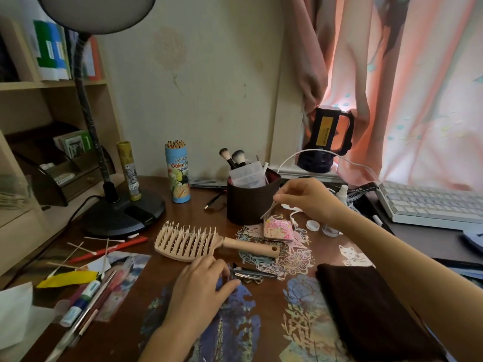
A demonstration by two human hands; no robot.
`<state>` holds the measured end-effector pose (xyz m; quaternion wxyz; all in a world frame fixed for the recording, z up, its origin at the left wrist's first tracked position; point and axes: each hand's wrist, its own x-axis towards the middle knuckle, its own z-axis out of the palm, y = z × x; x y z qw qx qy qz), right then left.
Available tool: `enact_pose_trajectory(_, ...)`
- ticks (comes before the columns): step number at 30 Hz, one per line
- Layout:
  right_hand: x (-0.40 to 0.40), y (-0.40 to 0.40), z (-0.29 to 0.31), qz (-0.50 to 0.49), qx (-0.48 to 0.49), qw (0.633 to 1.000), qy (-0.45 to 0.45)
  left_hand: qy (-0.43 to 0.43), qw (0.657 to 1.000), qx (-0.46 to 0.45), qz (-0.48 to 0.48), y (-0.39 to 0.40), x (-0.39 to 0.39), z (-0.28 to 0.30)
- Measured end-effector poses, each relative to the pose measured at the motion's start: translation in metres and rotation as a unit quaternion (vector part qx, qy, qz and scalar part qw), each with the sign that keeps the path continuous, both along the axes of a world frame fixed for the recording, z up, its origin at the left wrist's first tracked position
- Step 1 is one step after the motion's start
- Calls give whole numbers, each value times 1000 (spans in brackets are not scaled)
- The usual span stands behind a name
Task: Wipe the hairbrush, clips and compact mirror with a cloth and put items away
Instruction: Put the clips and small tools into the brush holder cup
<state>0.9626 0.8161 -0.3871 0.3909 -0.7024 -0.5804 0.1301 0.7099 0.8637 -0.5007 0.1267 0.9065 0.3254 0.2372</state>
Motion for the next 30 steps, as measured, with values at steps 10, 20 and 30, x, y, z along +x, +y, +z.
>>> enact_pose_trajectory(10, 26, 42, 31, 11, 91, 989, -116, -8, 1000, -17, -6, 5, 3, -3)
enact_pose_trajectory(20, 20, 75, 28, 51, 71, 982, -166, -11, 1000, -27, -2, 5, 3, 0)
enact_pose_trajectory(30, 19, 84, 14, 83, 7, 977, -196, -16, 1000, -26, -6, 6, 3, -2)
